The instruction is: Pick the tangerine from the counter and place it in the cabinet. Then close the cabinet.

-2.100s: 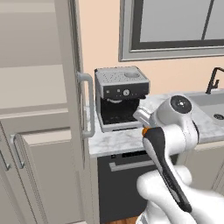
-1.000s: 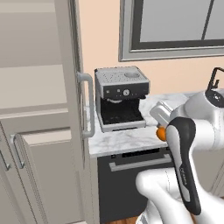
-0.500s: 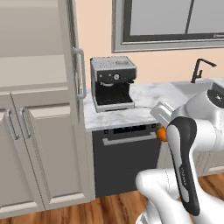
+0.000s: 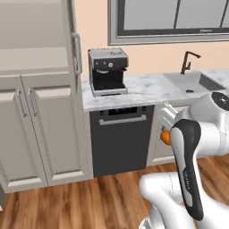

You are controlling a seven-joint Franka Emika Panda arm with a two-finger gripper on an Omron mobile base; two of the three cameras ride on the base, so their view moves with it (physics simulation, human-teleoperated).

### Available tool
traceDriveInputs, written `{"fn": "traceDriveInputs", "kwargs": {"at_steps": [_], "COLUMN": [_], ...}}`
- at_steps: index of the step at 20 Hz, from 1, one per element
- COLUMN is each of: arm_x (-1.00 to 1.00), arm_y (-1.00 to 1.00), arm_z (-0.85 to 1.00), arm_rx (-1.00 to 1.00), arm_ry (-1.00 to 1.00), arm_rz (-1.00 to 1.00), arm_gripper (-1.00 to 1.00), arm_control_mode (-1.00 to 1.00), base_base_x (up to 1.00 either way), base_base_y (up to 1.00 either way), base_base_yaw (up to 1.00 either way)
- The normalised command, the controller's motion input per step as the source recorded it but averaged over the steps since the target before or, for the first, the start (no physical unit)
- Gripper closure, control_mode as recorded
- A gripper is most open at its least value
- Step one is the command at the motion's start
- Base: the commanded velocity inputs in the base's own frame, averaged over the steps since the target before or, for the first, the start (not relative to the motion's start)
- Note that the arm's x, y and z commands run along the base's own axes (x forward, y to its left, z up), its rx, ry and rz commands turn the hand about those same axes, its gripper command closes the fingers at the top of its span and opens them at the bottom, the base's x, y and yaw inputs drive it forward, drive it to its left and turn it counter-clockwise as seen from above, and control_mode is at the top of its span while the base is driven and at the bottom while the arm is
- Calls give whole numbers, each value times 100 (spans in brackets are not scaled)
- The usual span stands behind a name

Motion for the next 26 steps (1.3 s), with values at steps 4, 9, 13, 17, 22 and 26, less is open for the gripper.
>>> {"fn": "traceDriveInputs", "kwargs": {"at_steps": [4,9,13,17,22,26], "arm_x": [0,0,0,0,0,0], "arm_y": [0,0,0,0,0,0], "arm_z": [0,0,0,0,0,0], "arm_rx": [0,0,0,0,0,0], "arm_ry": [0,0,0,0,0,0], "arm_rz": [0,0,0,0,0,0], "arm_gripper": [100,100,100,100,100,100], "arm_control_mode": [100,100,100,100,100,100], "base_base_x": [-46,-3,0,2,31,59], "base_base_y": [40,86,89,62,53,52], "base_base_yaw": [0,-3,-4,-3,-4,-8]}}
